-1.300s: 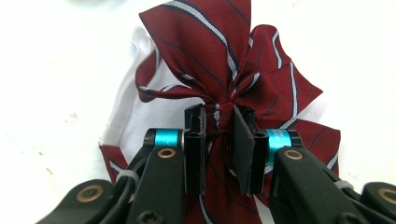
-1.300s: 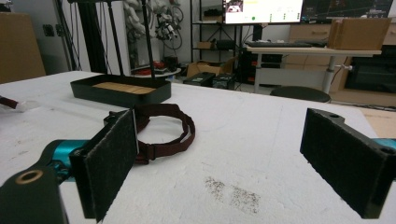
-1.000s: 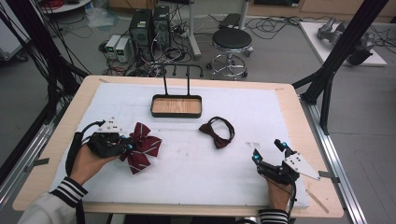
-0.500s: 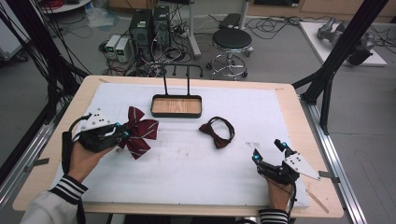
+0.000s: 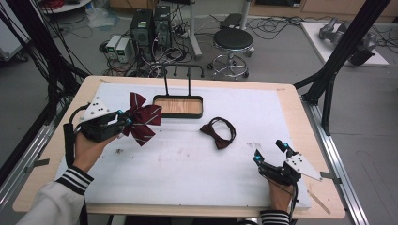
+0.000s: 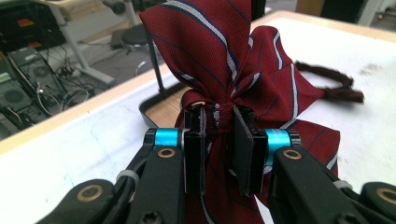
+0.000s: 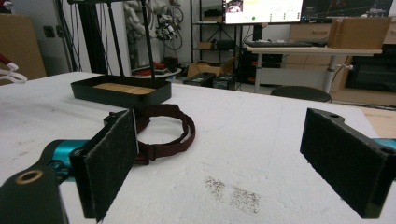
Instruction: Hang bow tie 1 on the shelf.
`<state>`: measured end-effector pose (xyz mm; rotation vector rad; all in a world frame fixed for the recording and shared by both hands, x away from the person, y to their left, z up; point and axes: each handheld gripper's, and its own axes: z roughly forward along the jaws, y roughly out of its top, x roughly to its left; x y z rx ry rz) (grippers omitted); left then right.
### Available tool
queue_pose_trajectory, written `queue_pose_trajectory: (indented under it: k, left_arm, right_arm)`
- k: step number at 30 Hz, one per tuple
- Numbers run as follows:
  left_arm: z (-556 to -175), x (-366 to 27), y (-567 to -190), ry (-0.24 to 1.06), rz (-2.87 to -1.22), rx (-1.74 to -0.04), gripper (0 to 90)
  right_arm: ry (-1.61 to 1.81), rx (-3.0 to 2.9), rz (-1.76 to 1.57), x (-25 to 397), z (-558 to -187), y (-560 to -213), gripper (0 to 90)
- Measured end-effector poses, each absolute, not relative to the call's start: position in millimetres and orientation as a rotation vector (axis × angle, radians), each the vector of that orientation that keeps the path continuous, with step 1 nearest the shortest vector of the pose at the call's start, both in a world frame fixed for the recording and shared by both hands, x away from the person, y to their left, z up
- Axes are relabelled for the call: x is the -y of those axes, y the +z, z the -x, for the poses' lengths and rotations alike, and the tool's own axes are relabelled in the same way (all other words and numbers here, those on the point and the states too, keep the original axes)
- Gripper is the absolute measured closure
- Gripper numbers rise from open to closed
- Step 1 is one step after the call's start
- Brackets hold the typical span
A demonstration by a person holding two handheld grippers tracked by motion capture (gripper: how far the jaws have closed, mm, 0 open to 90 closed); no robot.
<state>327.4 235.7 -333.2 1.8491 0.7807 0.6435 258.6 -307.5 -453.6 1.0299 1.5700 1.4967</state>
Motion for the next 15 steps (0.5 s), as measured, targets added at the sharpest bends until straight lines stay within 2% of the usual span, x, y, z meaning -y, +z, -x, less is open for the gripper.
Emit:
queue_pose_trajectory:
  k: [15]
  left_arm:
    - [-358,-221,-311,0.669,-1.778,-0.78,75.4]
  right_arm:
    - [1.497,-1.568,-1.035,308,-258,-454,10.5]
